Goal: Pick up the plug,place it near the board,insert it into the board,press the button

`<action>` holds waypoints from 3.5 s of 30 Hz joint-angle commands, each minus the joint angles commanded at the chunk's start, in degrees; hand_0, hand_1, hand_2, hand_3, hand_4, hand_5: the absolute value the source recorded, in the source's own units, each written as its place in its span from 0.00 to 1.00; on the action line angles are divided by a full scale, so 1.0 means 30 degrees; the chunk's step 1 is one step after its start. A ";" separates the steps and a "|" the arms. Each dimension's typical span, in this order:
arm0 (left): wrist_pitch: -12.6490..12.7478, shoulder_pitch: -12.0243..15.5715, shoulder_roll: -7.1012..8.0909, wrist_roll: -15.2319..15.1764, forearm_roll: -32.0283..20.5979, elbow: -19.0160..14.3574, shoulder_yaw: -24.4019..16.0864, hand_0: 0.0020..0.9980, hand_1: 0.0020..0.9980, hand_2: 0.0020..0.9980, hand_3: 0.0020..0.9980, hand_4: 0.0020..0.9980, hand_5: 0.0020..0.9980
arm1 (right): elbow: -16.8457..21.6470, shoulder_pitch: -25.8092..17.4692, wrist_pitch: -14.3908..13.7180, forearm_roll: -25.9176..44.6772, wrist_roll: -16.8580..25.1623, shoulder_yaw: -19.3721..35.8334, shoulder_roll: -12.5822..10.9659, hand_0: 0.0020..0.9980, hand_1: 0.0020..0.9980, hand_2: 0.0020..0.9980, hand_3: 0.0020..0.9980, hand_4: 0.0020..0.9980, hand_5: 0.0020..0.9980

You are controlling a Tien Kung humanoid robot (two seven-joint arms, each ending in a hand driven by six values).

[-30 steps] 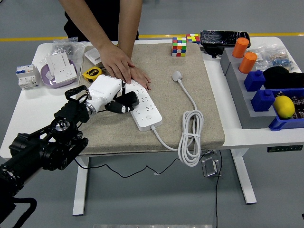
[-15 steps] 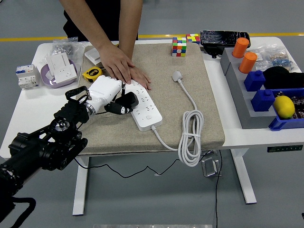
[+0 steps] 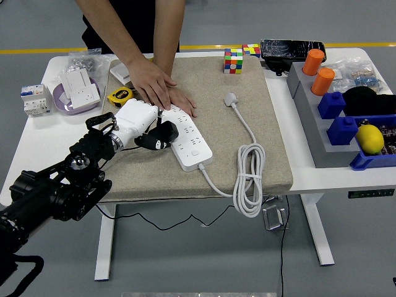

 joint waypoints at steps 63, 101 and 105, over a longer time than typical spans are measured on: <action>-0.1487 0.0427 0.0209 -0.1210 -0.1189 -0.0236 -0.1530 0.90 0.98 0.96 0.95 1.00 0.86 | 0.0020 -0.0036 0.0106 0.0245 0.0115 0.0191 0.0052 0.90 0.84 0.80 0.80 1.00 0.97; -0.4441 1.2867 0.1327 0.3749 -2.2362 -1.9077 -1.3343 0.90 0.95 0.94 0.96 1.00 1.00 | -0.0089 -0.0291 0.0014 -0.0059 0.0110 0.1078 0.0233 0.90 0.84 0.80 0.81 1.00 0.98; -0.5112 1.3611 0.1268 0.4411 -1.9682 -1.9277 -1.3519 0.90 0.94 0.93 0.93 1.00 1.00 | -0.0089 -0.0367 0.0013 -0.0086 0.0101 0.1153 0.0263 0.90 0.84 0.80 0.81 1.00 0.98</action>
